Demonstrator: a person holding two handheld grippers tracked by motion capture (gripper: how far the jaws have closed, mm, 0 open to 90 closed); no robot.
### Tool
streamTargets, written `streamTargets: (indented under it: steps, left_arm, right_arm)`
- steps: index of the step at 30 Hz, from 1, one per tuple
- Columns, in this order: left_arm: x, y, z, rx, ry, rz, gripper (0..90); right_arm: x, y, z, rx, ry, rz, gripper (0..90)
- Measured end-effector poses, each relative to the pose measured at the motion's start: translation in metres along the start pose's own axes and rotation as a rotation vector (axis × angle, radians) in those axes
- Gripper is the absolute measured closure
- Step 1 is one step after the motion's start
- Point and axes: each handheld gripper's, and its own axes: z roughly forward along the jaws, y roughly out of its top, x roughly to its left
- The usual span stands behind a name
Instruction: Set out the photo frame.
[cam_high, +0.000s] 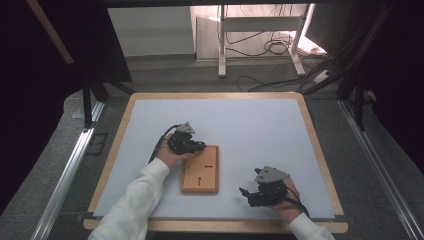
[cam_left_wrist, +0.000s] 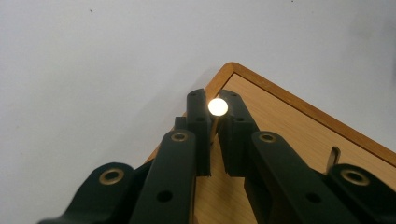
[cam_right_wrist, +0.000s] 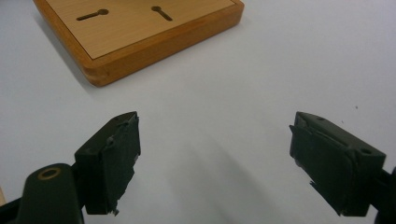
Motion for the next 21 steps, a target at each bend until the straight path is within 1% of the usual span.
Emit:
streamTargets:
  steps: [3,5,8,10,14,16,17,21]
  left_arm:
    - [0.002,0.001,0.0,0.008,-0.011,-0.014,83.5]
    - [0.003,0.002,0.0,0.015,-0.018,-0.018,83.5]
    - [0.006,0.002,0.0,0.022,-0.033,-0.032,83.2]
    - [0.007,0.003,0.0,0.019,-0.044,-0.047,83.2]
    - [0.01,0.005,0.0,0.033,-0.054,-0.047,83.3]
    - [0.01,0.005,0.0,0.03,-0.059,-0.058,83.3]
    - [0.011,0.005,0.0,0.035,-0.061,-0.055,83.3]
    - [0.012,0.006,0.001,0.037,-0.067,-0.065,83.2]
  right_arm:
    - [0.012,0.007,0.005,0.005,-0.013,-0.057,14.3]
    - [0.019,0.01,0.008,0.003,-0.011,-0.078,13.4]
    - [0.029,0.016,0.013,0.001,-0.016,-0.123,12.3]
    - [0.036,0.02,0.017,0.0,-0.02,-0.15,11.6]
    - [0.046,0.026,0.027,0.004,-0.015,-0.192,10.6]
    - [0.051,0.029,0.032,0.009,-0.018,-0.215,10.3]
    - [0.053,0.03,0.035,0.011,-0.019,-0.224,10.1]
    - [0.06,0.037,0.046,0.013,-0.025,-0.258,9.8]
